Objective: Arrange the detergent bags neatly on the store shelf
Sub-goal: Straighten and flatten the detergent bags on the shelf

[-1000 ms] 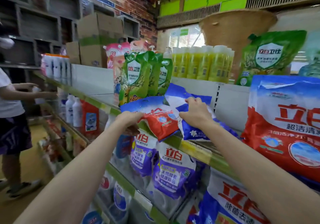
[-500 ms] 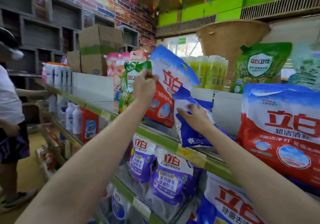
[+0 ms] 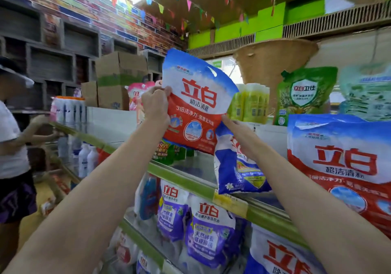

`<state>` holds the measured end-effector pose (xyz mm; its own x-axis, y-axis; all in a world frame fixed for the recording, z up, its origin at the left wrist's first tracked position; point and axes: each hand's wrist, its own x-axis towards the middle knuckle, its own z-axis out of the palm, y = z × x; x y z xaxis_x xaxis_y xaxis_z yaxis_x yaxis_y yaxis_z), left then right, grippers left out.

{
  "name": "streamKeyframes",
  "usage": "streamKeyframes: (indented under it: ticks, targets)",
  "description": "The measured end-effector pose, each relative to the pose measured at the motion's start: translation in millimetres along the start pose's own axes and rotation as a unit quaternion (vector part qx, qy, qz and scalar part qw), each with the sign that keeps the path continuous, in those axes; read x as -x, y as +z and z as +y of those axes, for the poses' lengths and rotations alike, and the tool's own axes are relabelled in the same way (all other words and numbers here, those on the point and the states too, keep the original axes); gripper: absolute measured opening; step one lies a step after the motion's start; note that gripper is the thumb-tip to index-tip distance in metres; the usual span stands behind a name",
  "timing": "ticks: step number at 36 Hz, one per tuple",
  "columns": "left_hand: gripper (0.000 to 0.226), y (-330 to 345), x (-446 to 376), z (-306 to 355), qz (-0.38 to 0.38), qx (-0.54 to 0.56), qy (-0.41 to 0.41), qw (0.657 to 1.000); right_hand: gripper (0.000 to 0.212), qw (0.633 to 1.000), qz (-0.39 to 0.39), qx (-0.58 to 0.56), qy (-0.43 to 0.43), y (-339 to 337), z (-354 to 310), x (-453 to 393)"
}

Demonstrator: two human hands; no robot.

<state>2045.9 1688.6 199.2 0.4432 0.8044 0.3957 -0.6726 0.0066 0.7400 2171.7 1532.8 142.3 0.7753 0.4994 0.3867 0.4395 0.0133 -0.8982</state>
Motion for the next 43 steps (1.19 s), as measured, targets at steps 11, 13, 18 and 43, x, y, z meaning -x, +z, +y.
streamKeyframes:
  ticks: [11, 13, 18, 43]
  targets:
    - [0.011, -10.1, 4.1, 25.4, 0.004, 0.023, -0.012, 1.0, 0.021, 0.996, 0.017, -0.061, -0.068, 9.8, -25.5, -1.6]
    - [0.005, -12.1, 3.5, 27.4, 0.002, 0.03, -0.035, 0.999, 0.013, 0.992, 0.036, -0.088, -0.087, 4.8, -29.9, 0.3]
    - [0.025, -9.0, 9.3, 24.1, -0.004, 0.018, -0.053, 0.998, 0.009, 0.986, 0.075, -0.099, -0.113, -8.6, -44.3, 13.5]
    - [0.056, 105.7, 175.3, -125.1, -0.519, -0.201, -0.143, 0.818, 0.019, 0.897, 0.403, 0.181, -0.03, -203.5, 13.3, 180.1]
